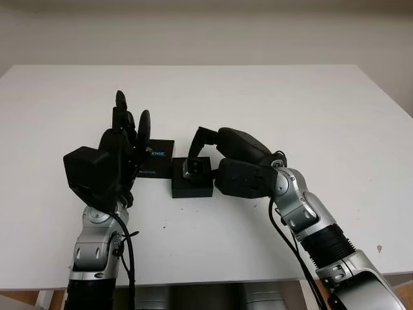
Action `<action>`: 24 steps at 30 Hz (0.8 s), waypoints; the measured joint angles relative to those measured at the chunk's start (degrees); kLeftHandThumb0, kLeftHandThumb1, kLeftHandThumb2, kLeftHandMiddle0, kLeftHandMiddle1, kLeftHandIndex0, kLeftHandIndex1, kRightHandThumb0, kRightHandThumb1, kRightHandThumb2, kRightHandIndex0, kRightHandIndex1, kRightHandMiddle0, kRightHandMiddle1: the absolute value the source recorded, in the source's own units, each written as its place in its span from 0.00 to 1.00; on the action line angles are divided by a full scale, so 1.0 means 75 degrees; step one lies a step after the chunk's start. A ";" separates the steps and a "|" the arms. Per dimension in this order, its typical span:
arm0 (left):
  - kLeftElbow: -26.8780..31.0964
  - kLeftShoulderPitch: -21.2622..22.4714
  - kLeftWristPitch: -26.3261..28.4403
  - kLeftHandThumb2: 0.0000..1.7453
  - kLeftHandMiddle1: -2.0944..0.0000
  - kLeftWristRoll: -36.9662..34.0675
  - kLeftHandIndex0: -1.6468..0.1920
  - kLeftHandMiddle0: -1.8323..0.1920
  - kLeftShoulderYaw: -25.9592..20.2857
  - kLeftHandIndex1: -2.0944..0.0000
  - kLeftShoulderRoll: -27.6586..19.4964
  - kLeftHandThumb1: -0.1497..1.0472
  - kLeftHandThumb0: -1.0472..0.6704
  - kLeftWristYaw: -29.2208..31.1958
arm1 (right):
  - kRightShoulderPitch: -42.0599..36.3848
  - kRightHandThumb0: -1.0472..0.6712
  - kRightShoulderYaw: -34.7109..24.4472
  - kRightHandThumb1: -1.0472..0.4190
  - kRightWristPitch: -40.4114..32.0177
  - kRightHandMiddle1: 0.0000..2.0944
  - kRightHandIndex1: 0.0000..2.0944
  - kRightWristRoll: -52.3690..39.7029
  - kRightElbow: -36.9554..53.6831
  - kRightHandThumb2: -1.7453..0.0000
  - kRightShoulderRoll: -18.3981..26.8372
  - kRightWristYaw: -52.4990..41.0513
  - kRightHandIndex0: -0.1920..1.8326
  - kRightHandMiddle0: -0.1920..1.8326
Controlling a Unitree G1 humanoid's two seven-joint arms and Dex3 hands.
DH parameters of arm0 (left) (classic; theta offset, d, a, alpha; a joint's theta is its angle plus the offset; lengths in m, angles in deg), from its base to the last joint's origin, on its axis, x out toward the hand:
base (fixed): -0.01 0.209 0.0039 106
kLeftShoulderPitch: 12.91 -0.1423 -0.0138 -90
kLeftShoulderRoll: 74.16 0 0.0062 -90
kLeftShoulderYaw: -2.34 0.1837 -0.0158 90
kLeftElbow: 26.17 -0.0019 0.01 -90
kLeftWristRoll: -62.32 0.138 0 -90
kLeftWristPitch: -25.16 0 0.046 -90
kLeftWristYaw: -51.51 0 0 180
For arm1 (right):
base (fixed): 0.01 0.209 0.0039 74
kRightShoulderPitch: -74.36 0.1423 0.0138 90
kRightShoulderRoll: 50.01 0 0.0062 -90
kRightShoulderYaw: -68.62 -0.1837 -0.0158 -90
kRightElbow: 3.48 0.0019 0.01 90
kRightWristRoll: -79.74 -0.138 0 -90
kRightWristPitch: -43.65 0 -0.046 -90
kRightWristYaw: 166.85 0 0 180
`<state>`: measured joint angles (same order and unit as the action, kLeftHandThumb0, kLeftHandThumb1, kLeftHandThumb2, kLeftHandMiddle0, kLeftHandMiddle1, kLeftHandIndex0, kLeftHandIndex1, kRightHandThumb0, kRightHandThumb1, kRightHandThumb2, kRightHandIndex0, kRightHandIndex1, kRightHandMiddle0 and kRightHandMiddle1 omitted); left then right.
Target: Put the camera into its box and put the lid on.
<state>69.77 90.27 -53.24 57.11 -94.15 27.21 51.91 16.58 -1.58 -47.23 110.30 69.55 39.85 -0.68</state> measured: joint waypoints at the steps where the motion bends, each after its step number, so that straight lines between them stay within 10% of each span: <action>1: 0.0004 -0.0014 0.0000 0.32 1.00 0.0000 1.00 1.00 0.0000 1.00 -0.0001 1.00 0.15 0.0012 | 0.0009 0.36 0.0006 0.03 0.0021 0.82 0.04 0.0016 -0.0018 0.97 0.0000 0.0019 0.31 0.25; 24: 0.0039 -0.0052 0.0084 0.32 1.00 -0.0019 1.00 1.00 0.0004 1.00 0.0018 1.00 0.16 -0.0044 | 0.0022 0.36 0.0127 0.04 0.0294 0.81 0.04 0.0373 -0.0059 0.97 0.0079 0.0255 0.32 0.25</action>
<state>70.06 89.88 -52.61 56.97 -94.12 27.35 51.58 16.75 -0.63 -45.03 113.09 69.11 40.45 1.23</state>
